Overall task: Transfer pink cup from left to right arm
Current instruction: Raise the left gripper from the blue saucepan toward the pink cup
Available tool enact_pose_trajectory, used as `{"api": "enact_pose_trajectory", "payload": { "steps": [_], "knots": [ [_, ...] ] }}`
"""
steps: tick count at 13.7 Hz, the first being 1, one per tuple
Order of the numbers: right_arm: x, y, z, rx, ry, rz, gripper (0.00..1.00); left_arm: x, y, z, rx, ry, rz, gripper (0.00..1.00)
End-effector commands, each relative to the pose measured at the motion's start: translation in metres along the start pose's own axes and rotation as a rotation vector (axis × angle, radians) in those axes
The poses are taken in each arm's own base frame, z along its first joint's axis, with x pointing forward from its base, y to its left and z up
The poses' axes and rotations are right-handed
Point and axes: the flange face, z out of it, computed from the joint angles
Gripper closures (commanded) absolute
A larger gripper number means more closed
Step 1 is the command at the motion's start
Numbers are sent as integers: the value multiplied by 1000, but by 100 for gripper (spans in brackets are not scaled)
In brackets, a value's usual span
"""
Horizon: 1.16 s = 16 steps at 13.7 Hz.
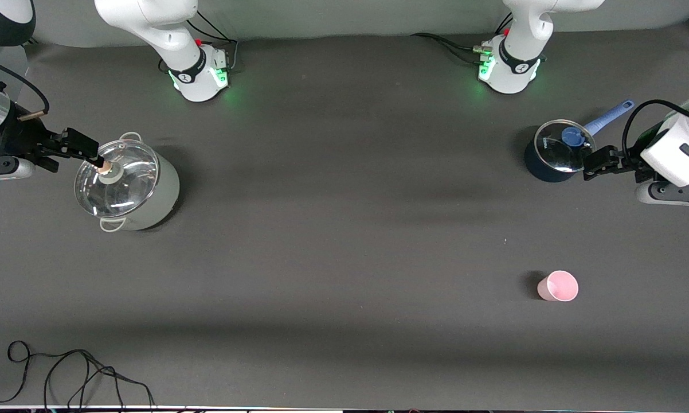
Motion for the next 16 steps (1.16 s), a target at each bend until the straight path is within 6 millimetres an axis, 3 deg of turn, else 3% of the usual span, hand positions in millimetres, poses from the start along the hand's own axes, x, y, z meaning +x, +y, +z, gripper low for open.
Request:
{"api": "enact_pose_trajectory", "payload": {
  "steps": [1,13,16],
  "knots": [
    [-5,0,-2,19,0,0,0,-3,2,-4,18,-7,16,0],
    [-4,7,-1,21,-1,12,0,6,4,-10,25,12,24,0],
    [-3,7,0,21,-3,12,0,12,3,-21,61,37,185,0]
  ]
}}
